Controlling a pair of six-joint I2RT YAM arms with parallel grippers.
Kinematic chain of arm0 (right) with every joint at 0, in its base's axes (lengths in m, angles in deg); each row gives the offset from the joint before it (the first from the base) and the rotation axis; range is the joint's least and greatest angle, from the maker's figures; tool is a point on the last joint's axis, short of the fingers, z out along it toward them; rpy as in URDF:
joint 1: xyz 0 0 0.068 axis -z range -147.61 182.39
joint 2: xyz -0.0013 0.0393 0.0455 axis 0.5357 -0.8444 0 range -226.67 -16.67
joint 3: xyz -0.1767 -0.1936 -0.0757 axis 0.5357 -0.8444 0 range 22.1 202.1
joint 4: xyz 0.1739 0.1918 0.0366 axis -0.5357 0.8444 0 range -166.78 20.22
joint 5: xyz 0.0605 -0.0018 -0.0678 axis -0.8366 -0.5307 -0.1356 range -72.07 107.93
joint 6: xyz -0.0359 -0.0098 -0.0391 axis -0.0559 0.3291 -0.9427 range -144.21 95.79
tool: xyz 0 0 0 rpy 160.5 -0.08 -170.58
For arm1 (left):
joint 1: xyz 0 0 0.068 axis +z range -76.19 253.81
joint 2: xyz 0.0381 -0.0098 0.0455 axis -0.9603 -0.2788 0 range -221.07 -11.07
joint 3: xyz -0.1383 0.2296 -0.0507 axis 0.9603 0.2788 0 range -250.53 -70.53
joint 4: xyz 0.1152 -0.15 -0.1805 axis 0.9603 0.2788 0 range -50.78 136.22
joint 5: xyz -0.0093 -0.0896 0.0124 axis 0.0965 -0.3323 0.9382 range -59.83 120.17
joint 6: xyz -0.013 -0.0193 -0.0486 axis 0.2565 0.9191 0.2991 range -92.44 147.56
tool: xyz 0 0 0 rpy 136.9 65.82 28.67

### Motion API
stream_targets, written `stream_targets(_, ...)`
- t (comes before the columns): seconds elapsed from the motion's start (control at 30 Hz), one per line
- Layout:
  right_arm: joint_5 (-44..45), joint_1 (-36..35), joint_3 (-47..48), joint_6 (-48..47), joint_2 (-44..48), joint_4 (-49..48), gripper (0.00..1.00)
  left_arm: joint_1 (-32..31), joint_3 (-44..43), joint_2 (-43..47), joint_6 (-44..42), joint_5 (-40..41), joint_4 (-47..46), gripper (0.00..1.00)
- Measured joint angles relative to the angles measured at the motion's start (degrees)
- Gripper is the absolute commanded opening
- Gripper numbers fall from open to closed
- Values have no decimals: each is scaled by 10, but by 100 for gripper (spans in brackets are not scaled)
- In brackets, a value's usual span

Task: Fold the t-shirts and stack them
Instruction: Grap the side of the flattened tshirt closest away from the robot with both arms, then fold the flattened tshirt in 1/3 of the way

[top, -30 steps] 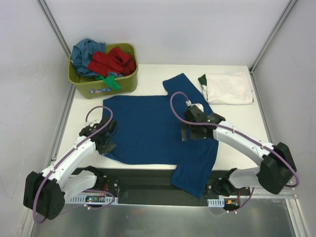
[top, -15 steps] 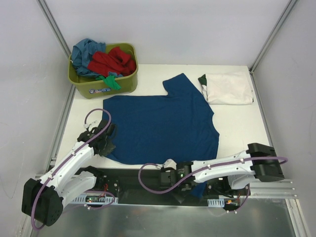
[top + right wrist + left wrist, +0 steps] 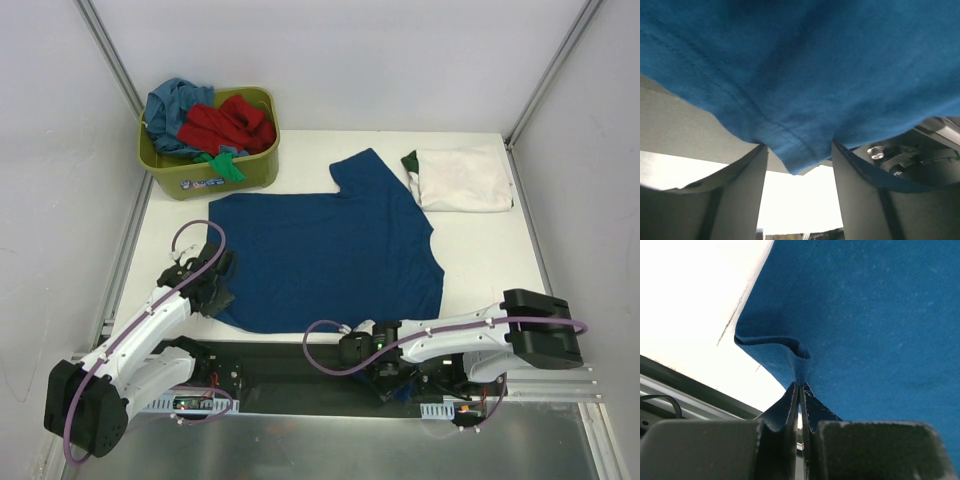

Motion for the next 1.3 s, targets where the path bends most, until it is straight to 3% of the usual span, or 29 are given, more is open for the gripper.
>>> stream_targets(0.1,-25,11,0,-6,-9,-12,21,0,0,-2,0,0,0,0)
stream_targets(0.33,-34,31,-1,-11,-16,-5,0,0,0,-7,0,0,0,0)
stream_targets(0.53,10,64,1,-20,-5,12,0,0,0,-9,0,0,0,0)
stream_targets(0.93,130,261,131,-134,67,58,0,0,-34,-10,7,19,0,0)
stream_targets(1.3,179,410,252,-225,-2,59,0,6,-86,-47,34,99,0,0)
